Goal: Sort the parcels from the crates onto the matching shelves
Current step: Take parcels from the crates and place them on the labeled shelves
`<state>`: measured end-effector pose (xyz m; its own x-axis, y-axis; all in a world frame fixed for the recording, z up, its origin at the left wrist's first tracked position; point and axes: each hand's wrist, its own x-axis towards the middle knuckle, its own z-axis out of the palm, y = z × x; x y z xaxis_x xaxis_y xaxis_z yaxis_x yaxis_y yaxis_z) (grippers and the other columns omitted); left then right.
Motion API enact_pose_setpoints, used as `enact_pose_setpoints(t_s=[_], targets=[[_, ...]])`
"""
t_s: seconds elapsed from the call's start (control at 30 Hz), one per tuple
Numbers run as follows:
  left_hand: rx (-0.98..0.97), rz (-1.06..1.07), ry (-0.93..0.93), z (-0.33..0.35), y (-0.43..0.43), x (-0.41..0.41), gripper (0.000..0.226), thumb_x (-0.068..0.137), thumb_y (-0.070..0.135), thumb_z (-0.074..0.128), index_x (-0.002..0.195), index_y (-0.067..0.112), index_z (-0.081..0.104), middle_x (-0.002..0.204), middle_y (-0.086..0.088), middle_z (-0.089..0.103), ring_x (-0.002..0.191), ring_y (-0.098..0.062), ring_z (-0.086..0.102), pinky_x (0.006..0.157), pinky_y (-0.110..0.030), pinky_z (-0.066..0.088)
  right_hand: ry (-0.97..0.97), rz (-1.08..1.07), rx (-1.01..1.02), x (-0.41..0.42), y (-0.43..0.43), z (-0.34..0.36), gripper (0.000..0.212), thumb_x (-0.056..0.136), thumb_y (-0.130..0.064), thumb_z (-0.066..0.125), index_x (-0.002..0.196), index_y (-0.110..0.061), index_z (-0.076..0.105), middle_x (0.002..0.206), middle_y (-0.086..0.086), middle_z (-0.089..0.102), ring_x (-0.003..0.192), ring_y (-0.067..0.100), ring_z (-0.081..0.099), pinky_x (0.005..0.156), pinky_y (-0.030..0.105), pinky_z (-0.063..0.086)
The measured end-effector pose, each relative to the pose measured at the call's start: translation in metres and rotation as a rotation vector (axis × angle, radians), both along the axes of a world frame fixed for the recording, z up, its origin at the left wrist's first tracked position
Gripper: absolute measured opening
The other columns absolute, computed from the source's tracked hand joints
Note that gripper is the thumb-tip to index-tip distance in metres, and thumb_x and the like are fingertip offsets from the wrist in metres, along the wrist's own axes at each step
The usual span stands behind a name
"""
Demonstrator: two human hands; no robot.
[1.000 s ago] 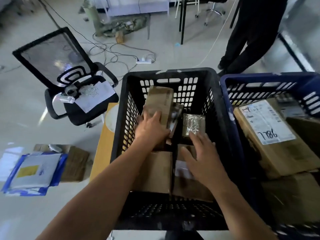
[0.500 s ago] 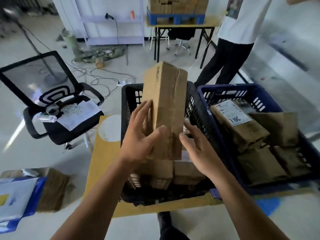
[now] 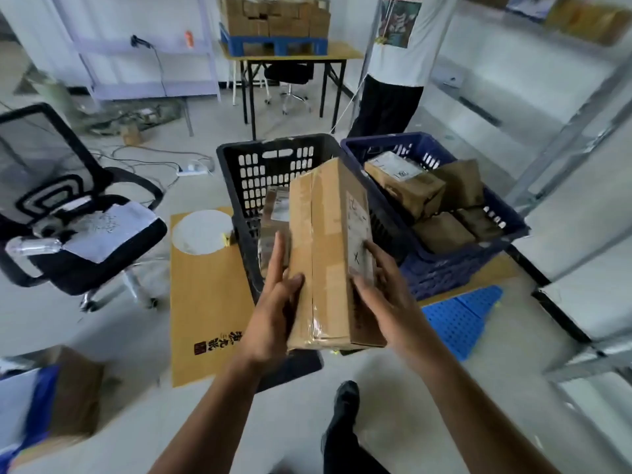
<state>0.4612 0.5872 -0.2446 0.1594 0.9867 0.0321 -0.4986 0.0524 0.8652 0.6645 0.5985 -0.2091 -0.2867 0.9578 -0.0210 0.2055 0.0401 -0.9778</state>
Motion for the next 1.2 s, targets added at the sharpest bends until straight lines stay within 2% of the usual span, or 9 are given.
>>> enact_pose_setpoints(t_s=[0.1,0.2,0.27,0.33,0.43,0.6,0.73,1.0,1.2], targets=[[0.025,-0.061,0.148,0.000,-0.023,0.020,0.074,0.094,0.050,0.065,0.155,0.057,0.024,0.157,0.020,0.041,0.137,-0.018,0.054,0.102,-0.045,0.054,-0.163,-0.089,0.081,0.023,-0.034,0.003,0.070,0.086,-0.072,0.060,0.148,-0.063,0.030,0.132,-0.051,0.044,0.126,-0.016,0.049,0.087,0.010,0.054],[-0.005,-0.085,0.330,0.003,-0.035,0.049,0.096,0.077,0.075,0.069,0.157,0.054,0.021,0.152,0.026,0.044,0.132,-0.002,0.054,0.100,-0.033,0.056,-0.351,-0.225,0.173,0.048,-0.062,-0.004,0.073,0.091,-0.063,0.058,0.157,-0.048,0.030,0.151,-0.022,0.041,0.137,-0.005,0.042,0.101,0.019,0.050],[-0.023,-0.148,0.364,0.006,-0.039,0.072,0.092,0.082,0.065,0.074,0.157,0.054,0.021,0.151,0.016,0.049,0.133,-0.011,0.056,0.103,-0.043,0.055,-0.352,-0.292,0.186,0.066,-0.079,-0.007,0.070,0.094,-0.054,0.059,0.157,-0.045,0.030,0.145,-0.022,0.041,0.133,-0.011,0.042,0.097,0.013,0.051],[-0.027,-0.228,0.357,0.004,-0.040,0.097,0.085,0.087,0.050,0.078,0.153,0.057,0.026,0.139,0.017,0.061,0.125,-0.013,0.063,0.093,-0.038,0.060,-0.294,-0.361,0.164,0.088,-0.096,-0.012,0.067,0.099,-0.042,0.065,0.156,-0.045,0.030,0.137,-0.030,0.040,0.124,-0.021,0.044,0.088,0.008,0.052],[-0.087,-0.327,0.332,-0.004,-0.049,0.141,0.098,0.080,0.051,0.084,0.154,0.060,0.019,0.131,0.023,0.064,0.118,-0.005,0.066,0.081,-0.028,0.061,-0.154,-0.496,0.084,0.132,-0.124,-0.022,0.071,0.098,-0.032,0.071,0.158,-0.038,0.031,0.136,-0.019,0.051,0.116,-0.013,0.057,0.081,0.017,0.059],[-0.029,-0.521,0.336,-0.017,-0.082,0.243,0.088,0.090,0.038,0.078,0.151,0.064,0.019,0.142,0.016,0.058,0.127,-0.015,0.062,0.093,-0.041,0.059,-0.043,-0.642,-0.064,0.220,-0.184,-0.030,0.063,0.093,-0.052,0.069,0.149,-0.048,0.041,0.139,-0.006,0.059,0.117,0.013,0.067,0.090,0.044,0.063],[-0.058,-0.667,0.342,-0.026,-0.127,0.333,0.091,0.088,0.041,0.077,0.154,0.061,0.018,0.153,0.006,0.050,0.130,-0.022,0.061,0.102,-0.053,0.054,0.042,-0.771,-0.116,0.299,-0.248,-0.039,0.059,0.088,-0.061,0.071,0.140,-0.061,0.042,0.131,-0.006,0.063,0.110,0.010,0.071,0.081,0.036,0.065],[0.034,-0.916,0.410,-0.031,-0.212,0.487,0.085,0.086,0.046,0.075,0.143,0.075,0.018,0.138,0.037,0.053,0.127,0.000,0.058,0.092,-0.028,0.057,0.130,-1.006,-0.126,0.425,-0.368,-0.057,0.079,0.080,-0.064,0.075,0.148,-0.051,0.038,0.126,-0.015,0.066,0.114,0.012,0.071,0.081,0.032,0.064],[0.120,-1.094,0.488,-0.026,-0.240,0.565,0.094,0.081,0.061,0.076,0.150,0.068,0.012,0.148,0.033,0.044,0.133,0.001,0.052,0.102,-0.036,0.055,0.144,-1.179,-0.101,0.475,-0.420,-0.059,0.088,0.076,-0.071,0.076,0.151,-0.045,0.036,0.129,-0.013,0.065,0.115,0.015,0.070,0.085,0.036,0.064]])
